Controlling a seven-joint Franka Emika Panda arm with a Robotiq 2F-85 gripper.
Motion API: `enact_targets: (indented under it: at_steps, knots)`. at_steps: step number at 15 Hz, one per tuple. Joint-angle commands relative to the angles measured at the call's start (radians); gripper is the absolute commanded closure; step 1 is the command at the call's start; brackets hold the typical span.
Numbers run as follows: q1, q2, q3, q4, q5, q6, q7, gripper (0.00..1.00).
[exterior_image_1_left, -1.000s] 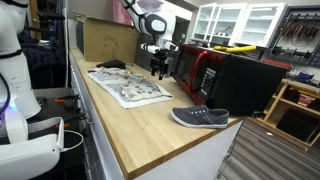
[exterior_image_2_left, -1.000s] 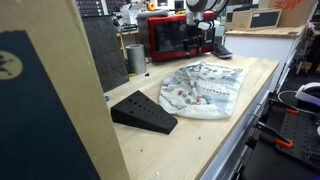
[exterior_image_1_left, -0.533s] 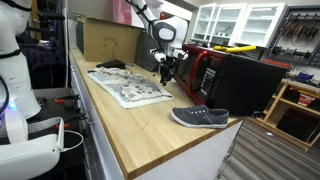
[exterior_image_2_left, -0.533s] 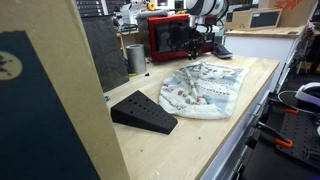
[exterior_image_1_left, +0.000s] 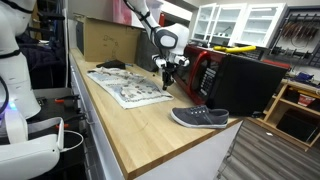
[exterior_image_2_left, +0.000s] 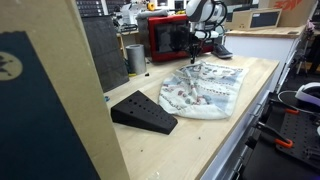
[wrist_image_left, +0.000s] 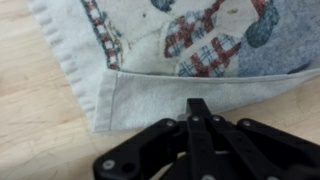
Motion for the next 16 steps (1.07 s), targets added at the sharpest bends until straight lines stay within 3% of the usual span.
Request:
enact_targets:
  at_steps: [1, 9, 16]
  knots:
    - [0.011, 0.046, -0.023, 0.035, -0.008, 0.014, 0.050, 1.00]
    - [0.045, 0.052, -0.100, 0.013, -0.094, 0.157, 0.184, 1.00]
    - [0.125, 0.023, -0.199, -0.045, -0.234, 0.318, 0.350, 1.00]
